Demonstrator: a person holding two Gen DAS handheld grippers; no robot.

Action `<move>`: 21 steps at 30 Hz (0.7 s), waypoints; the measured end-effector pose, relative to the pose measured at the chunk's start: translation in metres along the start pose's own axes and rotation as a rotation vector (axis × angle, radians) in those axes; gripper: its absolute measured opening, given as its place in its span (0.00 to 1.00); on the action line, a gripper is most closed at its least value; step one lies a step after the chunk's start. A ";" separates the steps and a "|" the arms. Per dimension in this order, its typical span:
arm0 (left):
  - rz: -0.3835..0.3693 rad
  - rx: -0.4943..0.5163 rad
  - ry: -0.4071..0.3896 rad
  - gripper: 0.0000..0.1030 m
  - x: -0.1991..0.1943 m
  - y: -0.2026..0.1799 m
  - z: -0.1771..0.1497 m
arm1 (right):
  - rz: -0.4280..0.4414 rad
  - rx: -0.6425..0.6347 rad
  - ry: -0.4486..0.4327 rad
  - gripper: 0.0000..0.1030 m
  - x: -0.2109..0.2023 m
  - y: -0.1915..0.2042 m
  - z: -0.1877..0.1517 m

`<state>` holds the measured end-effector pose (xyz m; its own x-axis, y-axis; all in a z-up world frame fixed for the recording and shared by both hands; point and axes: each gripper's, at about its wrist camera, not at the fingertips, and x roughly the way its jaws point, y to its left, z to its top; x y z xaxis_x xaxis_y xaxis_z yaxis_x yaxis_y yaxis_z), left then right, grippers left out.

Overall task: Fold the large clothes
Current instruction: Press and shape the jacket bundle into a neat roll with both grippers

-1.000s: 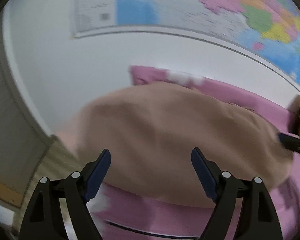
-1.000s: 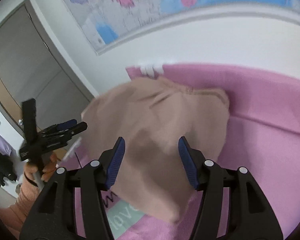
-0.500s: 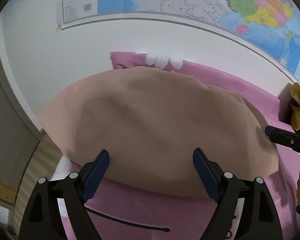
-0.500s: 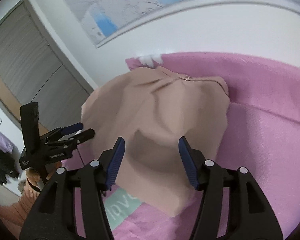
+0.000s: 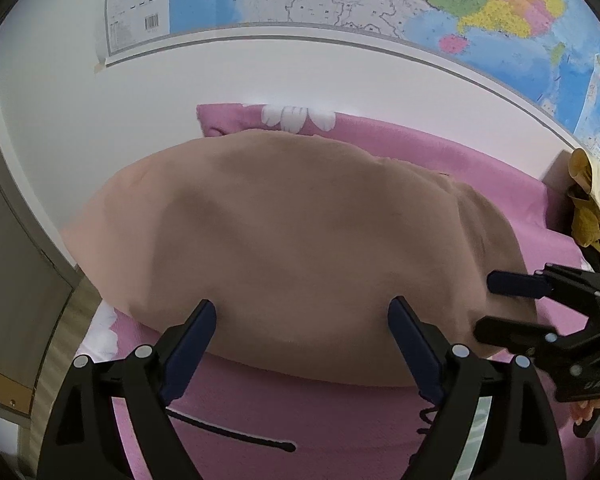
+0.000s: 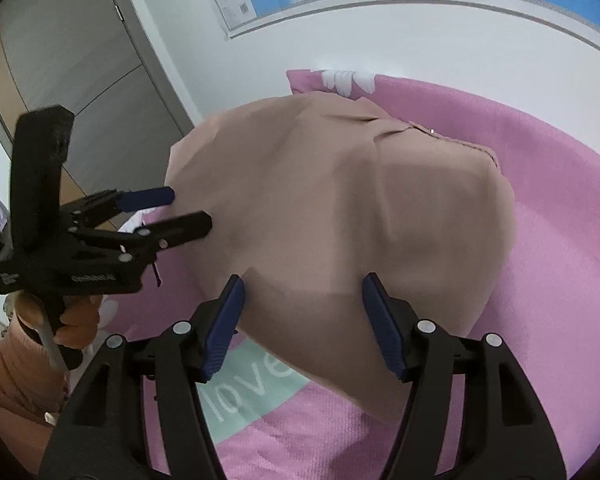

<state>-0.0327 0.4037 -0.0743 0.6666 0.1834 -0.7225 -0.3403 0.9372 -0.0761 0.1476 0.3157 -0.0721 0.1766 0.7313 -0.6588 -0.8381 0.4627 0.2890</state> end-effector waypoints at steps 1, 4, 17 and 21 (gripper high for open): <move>-0.001 0.000 -0.001 0.83 0.000 0.000 0.000 | 0.010 0.005 -0.005 0.59 -0.002 -0.001 0.001; -0.002 -0.002 -0.002 0.84 0.000 0.000 0.000 | 0.017 0.021 -0.047 0.59 -0.014 -0.005 0.007; 0.032 -0.013 -0.012 0.86 0.013 -0.003 0.020 | -0.045 0.139 -0.095 0.62 0.002 -0.038 0.053; 0.038 -0.019 0.004 0.86 0.021 0.000 0.023 | -0.076 0.145 -0.016 0.57 0.031 -0.047 0.052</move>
<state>-0.0033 0.4145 -0.0737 0.6504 0.2172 -0.7279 -0.3776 0.9239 -0.0618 0.2194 0.3432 -0.0700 0.2459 0.6985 -0.6721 -0.7387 0.5839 0.3366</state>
